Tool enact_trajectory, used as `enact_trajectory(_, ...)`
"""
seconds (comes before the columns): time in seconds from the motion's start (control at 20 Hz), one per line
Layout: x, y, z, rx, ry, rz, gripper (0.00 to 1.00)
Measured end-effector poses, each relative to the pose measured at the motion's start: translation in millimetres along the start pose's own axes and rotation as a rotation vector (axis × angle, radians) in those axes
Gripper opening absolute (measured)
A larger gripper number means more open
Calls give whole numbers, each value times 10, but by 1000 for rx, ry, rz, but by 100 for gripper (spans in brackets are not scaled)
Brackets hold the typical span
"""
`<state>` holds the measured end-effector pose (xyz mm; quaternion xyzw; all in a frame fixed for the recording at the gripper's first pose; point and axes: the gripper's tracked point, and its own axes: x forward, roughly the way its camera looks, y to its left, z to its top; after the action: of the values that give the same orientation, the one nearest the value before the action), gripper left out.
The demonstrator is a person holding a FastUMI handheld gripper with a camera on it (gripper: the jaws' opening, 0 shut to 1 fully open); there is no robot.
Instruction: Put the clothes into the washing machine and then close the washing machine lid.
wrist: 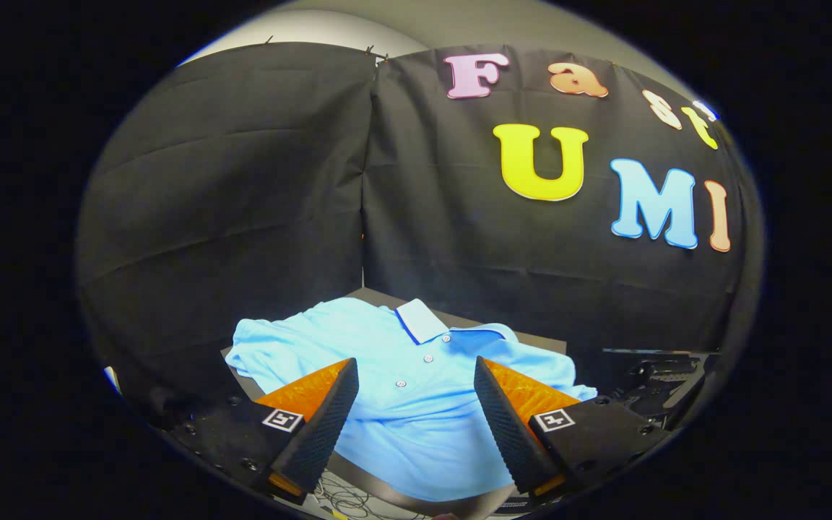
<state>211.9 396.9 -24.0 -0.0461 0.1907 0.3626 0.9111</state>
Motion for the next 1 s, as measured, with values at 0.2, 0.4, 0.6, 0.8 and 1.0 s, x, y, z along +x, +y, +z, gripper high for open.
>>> enact_trajectory(0.2, 246, -42, -37, -25, 59, -26, 100)
enact_trajectory(0.4, 514, -54, -98, -48, 133, -30, 100)
enact_trajectory(0.6, 665, -42, -280, -31, 238, -27, 100)
enact_trajectory(0.8, 738, -41, -372, -41, 267, -37, 100)
enact_trajectory(1.0, 775, -38, -376, -21, 286, -31, 100)
